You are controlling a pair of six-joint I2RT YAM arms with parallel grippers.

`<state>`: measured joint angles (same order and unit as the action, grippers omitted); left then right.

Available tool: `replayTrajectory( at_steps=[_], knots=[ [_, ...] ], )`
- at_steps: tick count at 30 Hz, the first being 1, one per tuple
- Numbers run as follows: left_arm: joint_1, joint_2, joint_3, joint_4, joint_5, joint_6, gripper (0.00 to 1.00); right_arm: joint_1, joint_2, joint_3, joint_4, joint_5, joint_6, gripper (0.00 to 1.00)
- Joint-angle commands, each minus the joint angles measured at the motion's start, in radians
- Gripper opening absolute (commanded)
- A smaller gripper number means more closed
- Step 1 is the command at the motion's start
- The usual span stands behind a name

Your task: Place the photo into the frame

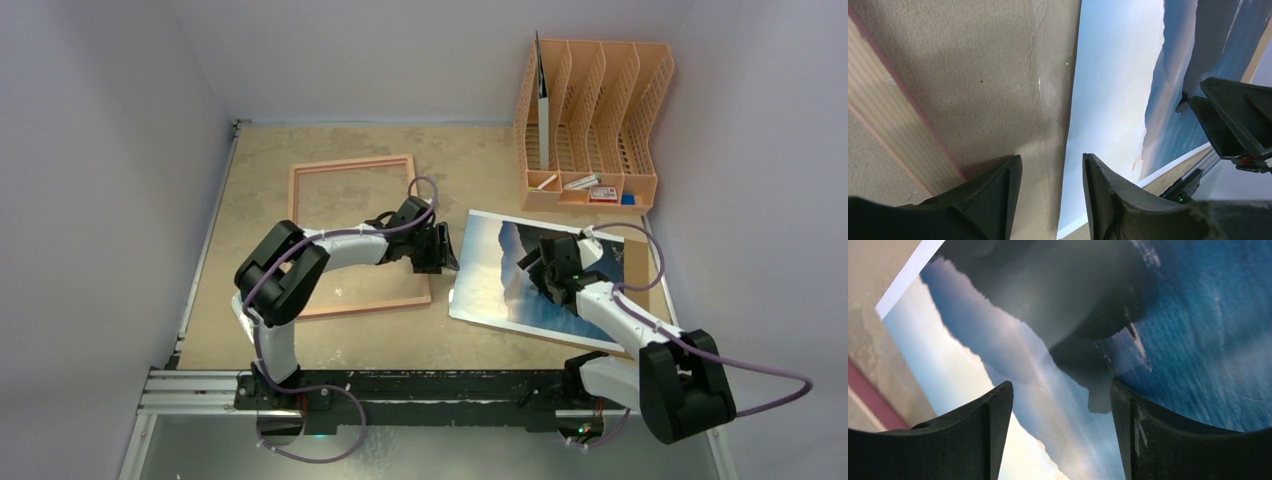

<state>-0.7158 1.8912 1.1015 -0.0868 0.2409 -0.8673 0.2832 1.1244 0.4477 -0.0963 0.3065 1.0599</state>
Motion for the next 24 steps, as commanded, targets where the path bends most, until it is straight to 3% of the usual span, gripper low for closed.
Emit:
replayTrajectory(
  at_steps=[1,6,9,24],
  knots=[
    [-0.002,0.045,0.026,-0.079,-0.054,0.046,0.50,-0.010,0.092,0.075,-0.181,0.128,0.076,0.73],
    [-0.002,0.069,0.023,-0.059,-0.005,0.032,0.40,-0.010,0.108,0.121,-0.141,0.114,-0.023,0.70],
    [-0.001,0.085,0.010,-0.035,0.034,0.012,0.39,-0.011,0.109,0.107,-0.104,0.085,-0.048,0.70],
    [-0.001,0.062,-0.102,0.233,0.227,-0.133,0.54,-0.022,0.198,0.039,0.008,-0.005,-0.041,0.69]
  ],
)
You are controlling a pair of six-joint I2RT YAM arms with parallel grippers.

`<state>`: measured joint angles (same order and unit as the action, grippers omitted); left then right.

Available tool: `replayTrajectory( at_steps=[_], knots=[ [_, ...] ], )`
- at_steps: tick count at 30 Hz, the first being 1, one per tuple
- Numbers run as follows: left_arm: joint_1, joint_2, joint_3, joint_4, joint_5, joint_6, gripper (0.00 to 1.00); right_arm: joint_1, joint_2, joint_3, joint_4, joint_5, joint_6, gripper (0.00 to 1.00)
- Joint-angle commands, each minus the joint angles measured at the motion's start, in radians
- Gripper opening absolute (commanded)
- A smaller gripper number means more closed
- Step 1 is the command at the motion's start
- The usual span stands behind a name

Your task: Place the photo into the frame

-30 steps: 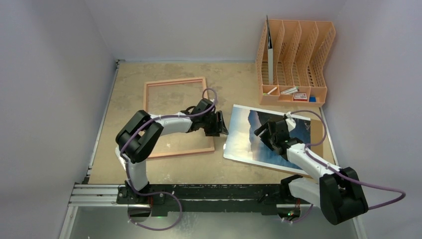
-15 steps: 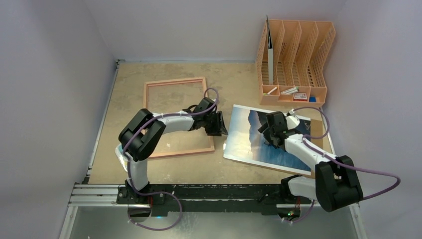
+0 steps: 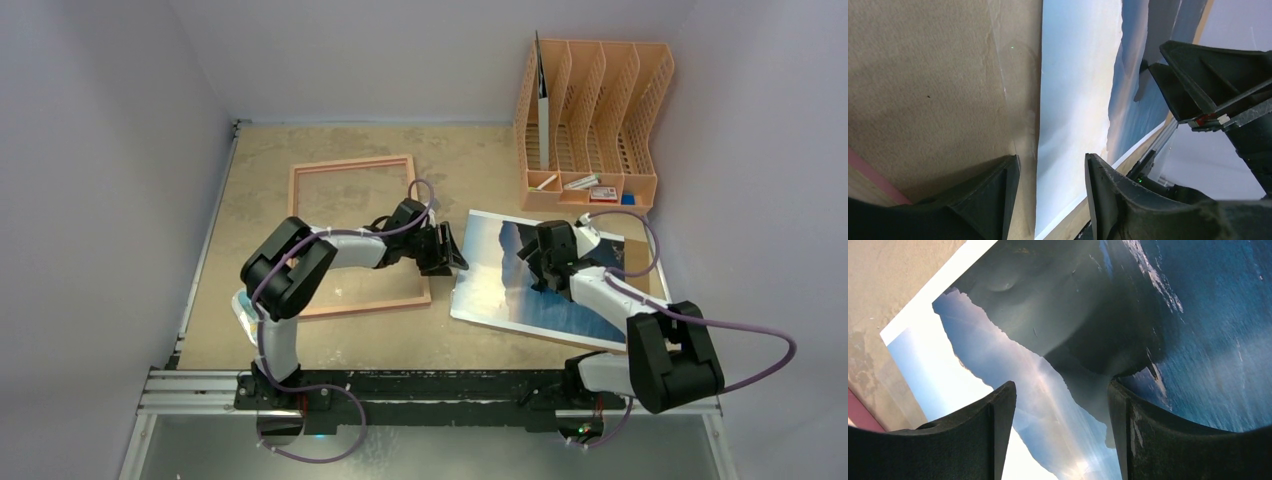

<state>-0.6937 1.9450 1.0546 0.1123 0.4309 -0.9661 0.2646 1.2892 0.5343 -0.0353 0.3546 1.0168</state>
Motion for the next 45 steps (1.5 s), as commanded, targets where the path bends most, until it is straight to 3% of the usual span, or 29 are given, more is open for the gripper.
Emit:
replayTrajectory(
  at_steps=[1,8,16,34,45],
  knots=[
    [-0.023,-0.001,-0.062,0.055,0.045,-0.047,0.56,-0.004,0.035,-0.048,-0.050,-0.056,0.002,0.69],
    [-0.023,-0.050,-0.136,0.314,0.128,-0.198,0.58,-0.005,0.046,-0.045,-0.051,-0.063,-0.003,0.69],
    [-0.021,-0.113,-0.161,0.399,0.102,-0.190,0.41,-0.005,0.046,-0.045,-0.045,-0.066,-0.005,0.68],
    [0.002,-0.133,-0.220,0.478,0.062,-0.136,0.12,-0.010,0.045,-0.045,-0.042,-0.080,-0.008,0.68],
    [0.020,-0.119,-0.221,0.489,0.090,-0.134,0.00,-0.012,0.033,-0.037,-0.051,-0.071,-0.018,0.68]
  ],
)
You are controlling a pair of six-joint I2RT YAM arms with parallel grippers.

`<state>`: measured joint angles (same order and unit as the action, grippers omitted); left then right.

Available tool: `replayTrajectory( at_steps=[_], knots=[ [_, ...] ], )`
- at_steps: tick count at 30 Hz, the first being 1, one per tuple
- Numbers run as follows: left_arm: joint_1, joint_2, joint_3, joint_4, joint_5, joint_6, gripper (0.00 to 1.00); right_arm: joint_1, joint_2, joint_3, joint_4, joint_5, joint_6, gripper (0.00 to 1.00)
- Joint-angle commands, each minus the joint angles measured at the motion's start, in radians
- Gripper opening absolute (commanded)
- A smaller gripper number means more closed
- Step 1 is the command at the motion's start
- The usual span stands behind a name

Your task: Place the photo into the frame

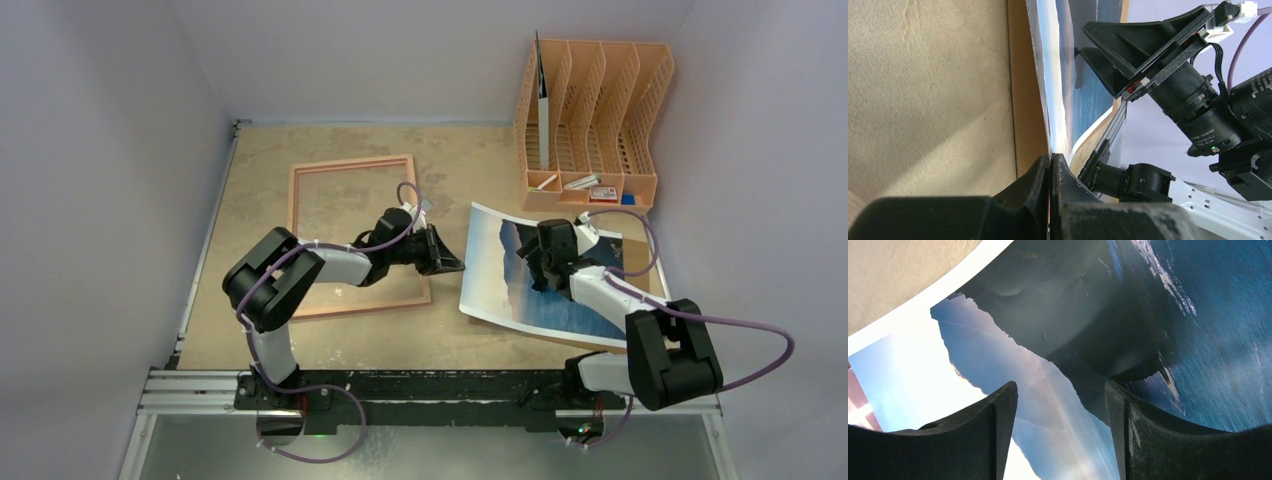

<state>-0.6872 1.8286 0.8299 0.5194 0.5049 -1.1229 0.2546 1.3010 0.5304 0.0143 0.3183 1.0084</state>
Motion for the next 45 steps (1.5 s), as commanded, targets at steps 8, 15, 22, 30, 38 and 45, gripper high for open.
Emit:
replayTrajectory(
  at_steps=[8,15,22,30,38,45],
  knots=[
    [0.015,-0.044,0.089,-0.127,-0.024,0.154,0.00,-0.003,-0.075,0.033,-0.152,0.030,-0.102,0.76],
    [0.013,-0.098,0.250,-0.451,-0.073,0.306,0.00,-0.003,-0.203,0.176,-0.196,0.087,-0.221,0.78],
    [0.002,-0.161,0.370,-0.631,-0.085,0.356,0.00,-0.002,-0.250,0.271,-0.145,-0.026,-0.315,0.78],
    [0.002,-0.212,0.522,-0.823,-0.182,0.396,0.00,-0.004,-0.298,0.262,0.055,-0.313,-0.441,0.78],
    [0.006,-0.257,0.638,-0.991,-0.371,0.539,0.00,-0.004,-0.269,0.262,0.194,-0.556,-0.513,0.80],
    [0.039,-0.284,0.728,-1.082,-0.411,0.685,0.00,-0.003,-0.216,0.309,0.305,-0.653,-0.558,0.82]
  ],
)
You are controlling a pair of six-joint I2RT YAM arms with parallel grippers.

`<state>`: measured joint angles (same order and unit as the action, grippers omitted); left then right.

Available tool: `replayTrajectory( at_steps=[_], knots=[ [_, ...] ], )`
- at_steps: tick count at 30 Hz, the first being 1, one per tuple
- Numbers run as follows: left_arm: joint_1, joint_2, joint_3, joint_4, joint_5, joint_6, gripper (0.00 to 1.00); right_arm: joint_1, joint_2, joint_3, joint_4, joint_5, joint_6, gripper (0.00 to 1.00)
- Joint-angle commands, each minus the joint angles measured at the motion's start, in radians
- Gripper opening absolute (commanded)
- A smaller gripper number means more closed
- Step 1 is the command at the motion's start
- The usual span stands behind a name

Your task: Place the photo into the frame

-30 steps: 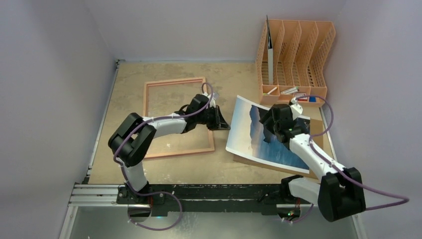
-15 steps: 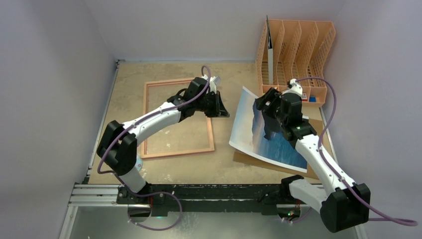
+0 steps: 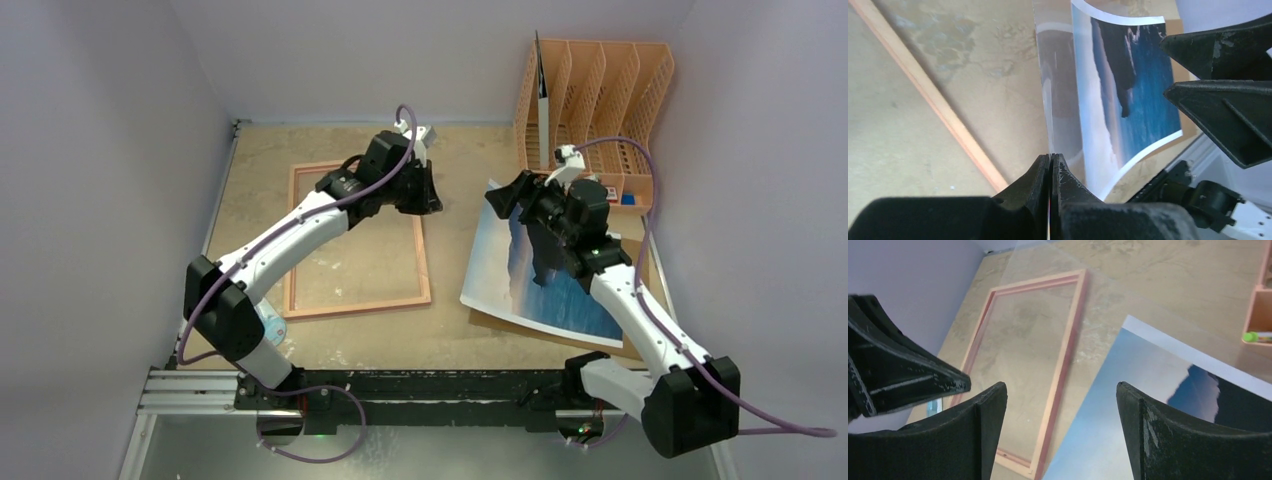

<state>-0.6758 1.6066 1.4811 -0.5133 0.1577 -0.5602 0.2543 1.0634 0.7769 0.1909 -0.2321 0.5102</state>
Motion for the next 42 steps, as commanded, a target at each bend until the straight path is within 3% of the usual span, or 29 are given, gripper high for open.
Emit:
replayTrajectory(
  at_steps=[1,12,21,34,42],
  knots=[
    [0.042,-0.070,0.083,-0.054,-0.063,0.143,0.00,-0.003,0.029,0.065,0.150,-0.115,-0.064,0.82],
    [0.207,-0.116,0.194,-0.105,0.014,0.329,0.00,-0.001,0.183,0.183,0.290,-0.279,-0.168,0.84],
    [0.214,-0.178,0.243,-0.130,-0.008,0.432,0.00,-0.002,0.353,0.375,0.302,-0.422,-0.274,0.85],
    [0.214,-0.421,0.055,-0.105,0.008,0.418,0.00,0.058,0.492,0.476,0.528,-0.591,-0.355,0.87],
    [0.214,-0.528,0.037,-0.115,0.025,0.424,0.00,0.115,0.606,0.641,0.487,-0.706,-0.396,0.87]
  ],
)
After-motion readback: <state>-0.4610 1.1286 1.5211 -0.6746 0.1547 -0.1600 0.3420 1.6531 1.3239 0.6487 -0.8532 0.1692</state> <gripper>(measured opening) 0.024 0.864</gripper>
